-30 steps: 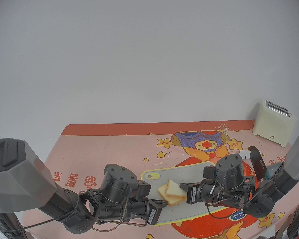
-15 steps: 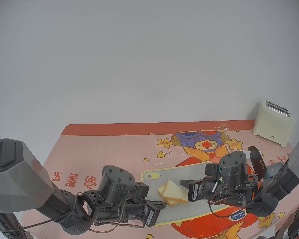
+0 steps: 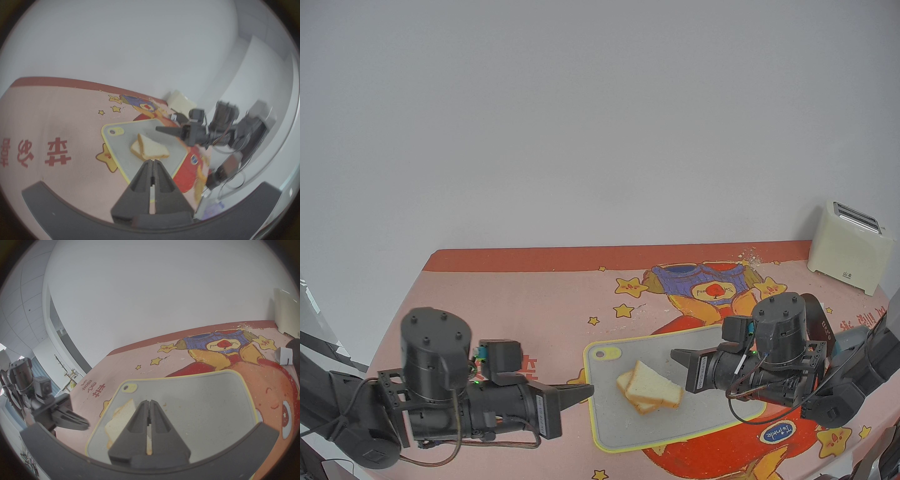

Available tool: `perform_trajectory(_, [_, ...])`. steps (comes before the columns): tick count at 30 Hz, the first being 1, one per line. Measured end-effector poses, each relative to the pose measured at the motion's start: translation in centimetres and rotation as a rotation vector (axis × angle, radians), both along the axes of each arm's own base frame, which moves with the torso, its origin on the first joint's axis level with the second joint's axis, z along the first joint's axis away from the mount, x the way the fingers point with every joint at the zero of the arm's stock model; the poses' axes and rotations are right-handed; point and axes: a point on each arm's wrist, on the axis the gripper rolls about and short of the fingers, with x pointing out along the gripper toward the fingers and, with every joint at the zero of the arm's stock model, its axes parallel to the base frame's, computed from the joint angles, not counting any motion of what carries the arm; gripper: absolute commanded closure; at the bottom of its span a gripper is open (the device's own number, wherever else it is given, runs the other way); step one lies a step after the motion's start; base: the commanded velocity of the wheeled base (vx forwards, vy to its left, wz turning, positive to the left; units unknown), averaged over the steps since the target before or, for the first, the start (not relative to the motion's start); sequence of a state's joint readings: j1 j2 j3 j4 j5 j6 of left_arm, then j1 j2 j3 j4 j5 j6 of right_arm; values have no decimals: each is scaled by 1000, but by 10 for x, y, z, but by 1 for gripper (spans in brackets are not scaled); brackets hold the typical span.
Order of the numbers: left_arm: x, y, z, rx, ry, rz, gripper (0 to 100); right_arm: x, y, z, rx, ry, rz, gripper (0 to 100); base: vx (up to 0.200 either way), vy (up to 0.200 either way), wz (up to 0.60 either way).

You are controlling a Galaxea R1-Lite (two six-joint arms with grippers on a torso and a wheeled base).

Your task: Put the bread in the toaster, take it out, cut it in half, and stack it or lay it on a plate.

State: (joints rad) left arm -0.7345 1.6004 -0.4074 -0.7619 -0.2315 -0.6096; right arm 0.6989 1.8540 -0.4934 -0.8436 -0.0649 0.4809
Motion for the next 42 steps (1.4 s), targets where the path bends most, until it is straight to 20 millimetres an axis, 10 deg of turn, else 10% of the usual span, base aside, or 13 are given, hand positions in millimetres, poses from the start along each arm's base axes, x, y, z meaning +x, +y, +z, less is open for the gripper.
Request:
perform_trajectory(12, [17, 9, 20, -232, 233, 54, 0, 3, -3, -4, -18, 12, -12, 100, 0, 0, 0])
perform_trajectory(42, [62, -15, -37, -196, 503, 158, 0, -3, 2, -19, -66, 52, 17, 100, 0, 0, 0])
